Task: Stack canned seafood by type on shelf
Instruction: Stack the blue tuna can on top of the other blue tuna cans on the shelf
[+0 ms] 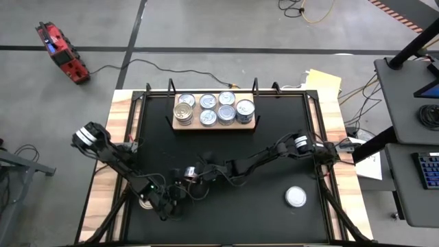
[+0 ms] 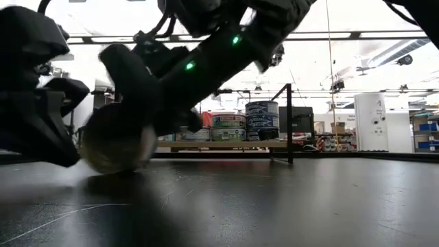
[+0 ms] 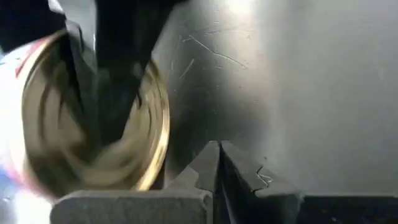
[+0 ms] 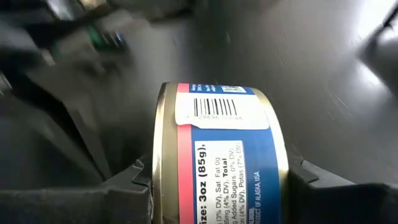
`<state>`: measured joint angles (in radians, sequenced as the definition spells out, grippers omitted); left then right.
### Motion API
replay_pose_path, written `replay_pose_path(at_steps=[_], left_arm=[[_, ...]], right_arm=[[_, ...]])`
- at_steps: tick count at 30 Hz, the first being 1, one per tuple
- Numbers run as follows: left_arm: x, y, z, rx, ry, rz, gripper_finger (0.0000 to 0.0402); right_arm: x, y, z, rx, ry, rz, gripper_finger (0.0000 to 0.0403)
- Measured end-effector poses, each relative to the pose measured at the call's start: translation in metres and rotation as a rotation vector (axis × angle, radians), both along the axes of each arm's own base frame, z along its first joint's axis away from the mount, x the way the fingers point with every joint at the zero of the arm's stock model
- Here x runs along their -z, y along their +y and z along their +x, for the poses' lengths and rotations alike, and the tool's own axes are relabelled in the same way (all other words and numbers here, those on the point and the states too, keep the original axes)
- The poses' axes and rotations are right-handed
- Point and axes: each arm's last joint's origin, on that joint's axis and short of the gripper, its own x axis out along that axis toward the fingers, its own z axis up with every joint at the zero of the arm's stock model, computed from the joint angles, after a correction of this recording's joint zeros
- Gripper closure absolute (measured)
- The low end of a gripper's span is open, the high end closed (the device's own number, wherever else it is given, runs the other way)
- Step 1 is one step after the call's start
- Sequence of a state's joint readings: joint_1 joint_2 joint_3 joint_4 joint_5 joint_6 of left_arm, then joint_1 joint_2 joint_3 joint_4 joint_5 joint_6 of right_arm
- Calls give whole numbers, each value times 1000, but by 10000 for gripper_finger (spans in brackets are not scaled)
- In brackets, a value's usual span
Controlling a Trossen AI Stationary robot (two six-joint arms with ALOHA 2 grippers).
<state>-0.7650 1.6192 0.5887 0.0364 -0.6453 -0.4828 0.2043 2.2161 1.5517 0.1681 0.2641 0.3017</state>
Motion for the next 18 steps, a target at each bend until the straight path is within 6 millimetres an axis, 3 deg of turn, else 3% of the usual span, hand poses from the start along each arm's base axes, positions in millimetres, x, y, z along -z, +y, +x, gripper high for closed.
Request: replay_pose_path(at_steps=[9, 14, 18], left_arm=[[-36, -13, 14, 79, -18, 138, 401], [-53, -18, 22, 74, -102, 307, 401], [-62, -18, 25, 66, -133, 455, 402]], right_arm=[[-36, -8, -39, 46, 244, -2, 228], [-45, -13, -60, 56, 205, 18, 228], [-46, -17, -80, 35, 59, 99, 228]])
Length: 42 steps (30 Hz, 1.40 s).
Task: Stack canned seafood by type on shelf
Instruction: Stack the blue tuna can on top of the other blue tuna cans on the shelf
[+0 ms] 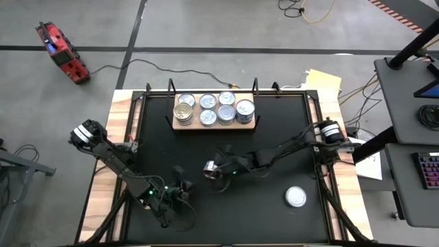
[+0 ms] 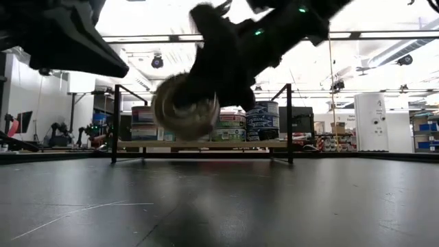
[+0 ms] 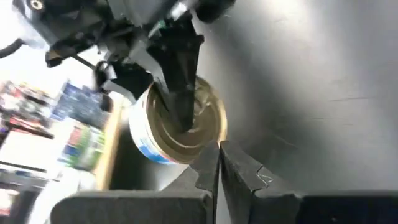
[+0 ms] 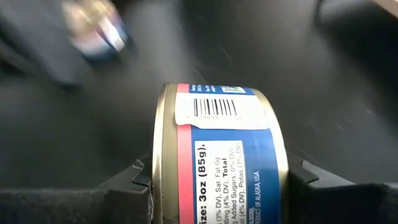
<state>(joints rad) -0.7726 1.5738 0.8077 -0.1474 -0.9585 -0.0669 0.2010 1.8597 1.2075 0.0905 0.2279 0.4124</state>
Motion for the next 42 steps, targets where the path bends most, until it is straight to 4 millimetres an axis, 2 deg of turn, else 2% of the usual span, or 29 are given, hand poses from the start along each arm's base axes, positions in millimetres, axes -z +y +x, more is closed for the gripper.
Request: replay_pose_path(at_steps=[5, 8, 13, 18, 22, 26, 29, 33, 36, 42], left_arm=[[-7, -1, 2, 69, 35, 124, 402], [-25, 5, 0, 118, 33, 177, 401], [-73, 29, -15, 176, -69, 74, 401], [-98, 53, -34, 153, -199, -36, 401], [-102, 67, -40, 99, -217, 22, 401], [-110, 78, -37, -8, -196, 309, 402], [-112, 80, -33, -22, -184, 340, 401], [-106, 80, -27, -13, -161, 347, 401], [-96, 76, -21, 9, -125, 363, 389], [-82, 55, -7, 158, -43, 481, 327]], right_arm=[[1, -15, -21, -35, -242, 165, 228], [4, -30, -27, -45, -315, 239, 228], [2, -58, -27, -37, -317, 371, 228], [-1, -76, -27, -81, -310, 499, 228], [-5, -89, -29, -181, -282, 630, 228], [-6, -103, -32, -272, -230, 756, 228], [-8, -111, -35, -332, -209, 833, 228], [-10, -115, -36, -337, -190, 900, 228], [-11, -111, -35, -324, -180, 935, 228], [-22, -78, -30, -330, -255, 984, 228]])
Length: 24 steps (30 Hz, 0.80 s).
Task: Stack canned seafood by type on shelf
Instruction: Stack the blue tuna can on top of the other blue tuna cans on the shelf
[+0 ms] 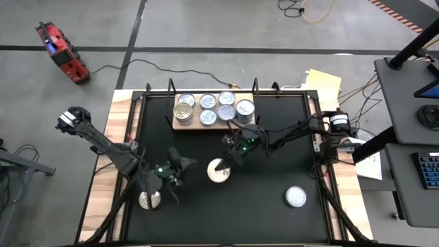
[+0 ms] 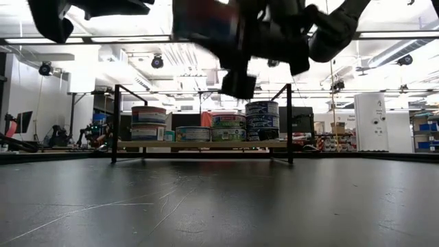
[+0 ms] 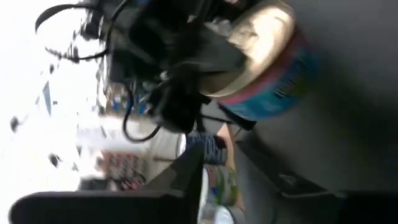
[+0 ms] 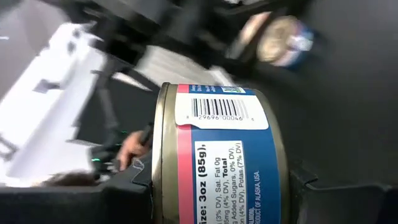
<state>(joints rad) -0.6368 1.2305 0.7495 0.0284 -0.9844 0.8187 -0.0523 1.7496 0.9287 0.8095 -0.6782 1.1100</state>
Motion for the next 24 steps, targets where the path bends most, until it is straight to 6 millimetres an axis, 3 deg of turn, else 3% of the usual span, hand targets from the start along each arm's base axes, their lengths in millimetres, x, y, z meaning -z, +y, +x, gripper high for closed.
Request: replay_pose_path(at_steps=[5, 11, 24], left_arm=[[4, -17, 8, 62, 56, 132, 259], [7, -30, 14, 75, 65, 223, 200], [24, -44, 27, 115, 113, 392, 178]], right_arm=[[-12, 15, 1, 35, -72, 65, 228], [-7, 15, 2, 65, -26, 84, 228], [-4, 22, 2, 70, 32, 125, 228]])
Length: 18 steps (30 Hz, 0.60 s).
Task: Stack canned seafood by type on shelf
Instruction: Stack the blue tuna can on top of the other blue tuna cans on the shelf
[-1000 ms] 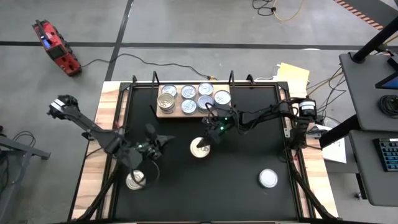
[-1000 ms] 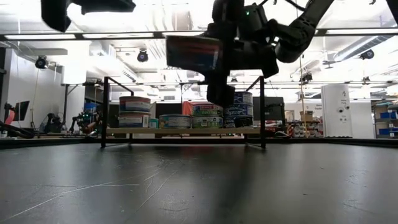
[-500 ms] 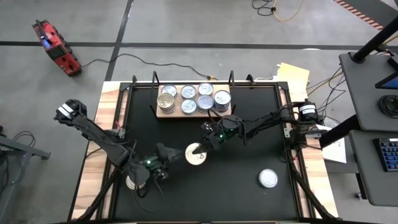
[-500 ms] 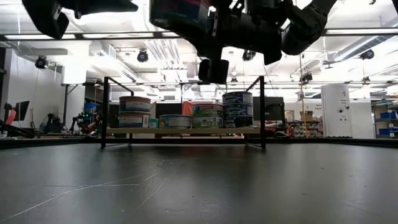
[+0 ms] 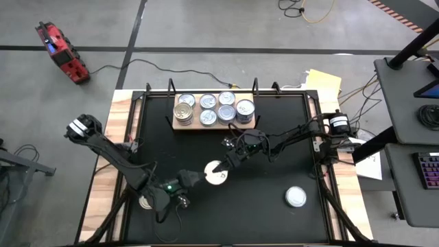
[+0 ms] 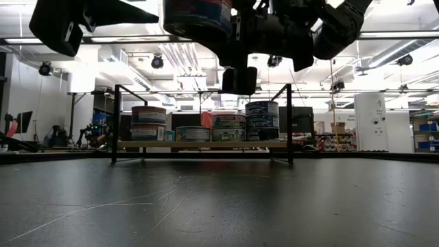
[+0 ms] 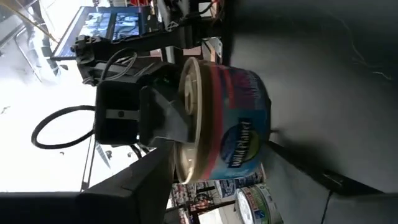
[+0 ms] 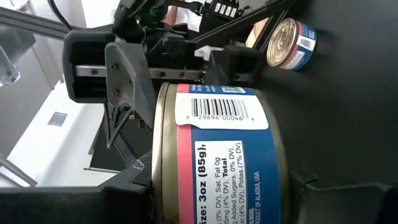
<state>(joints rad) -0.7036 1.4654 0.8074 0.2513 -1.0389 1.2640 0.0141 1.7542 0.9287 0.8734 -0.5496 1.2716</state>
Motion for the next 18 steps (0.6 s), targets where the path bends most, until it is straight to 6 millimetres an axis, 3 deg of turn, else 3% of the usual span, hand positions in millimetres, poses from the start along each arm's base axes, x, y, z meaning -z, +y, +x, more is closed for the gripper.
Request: replay_pose_path(at_steps=[18], left_arm=[[-4, -4, 4, 23, -30, 51, 196]], right_arm=[[-19, 10, 23, 17, -82, -13, 228]])
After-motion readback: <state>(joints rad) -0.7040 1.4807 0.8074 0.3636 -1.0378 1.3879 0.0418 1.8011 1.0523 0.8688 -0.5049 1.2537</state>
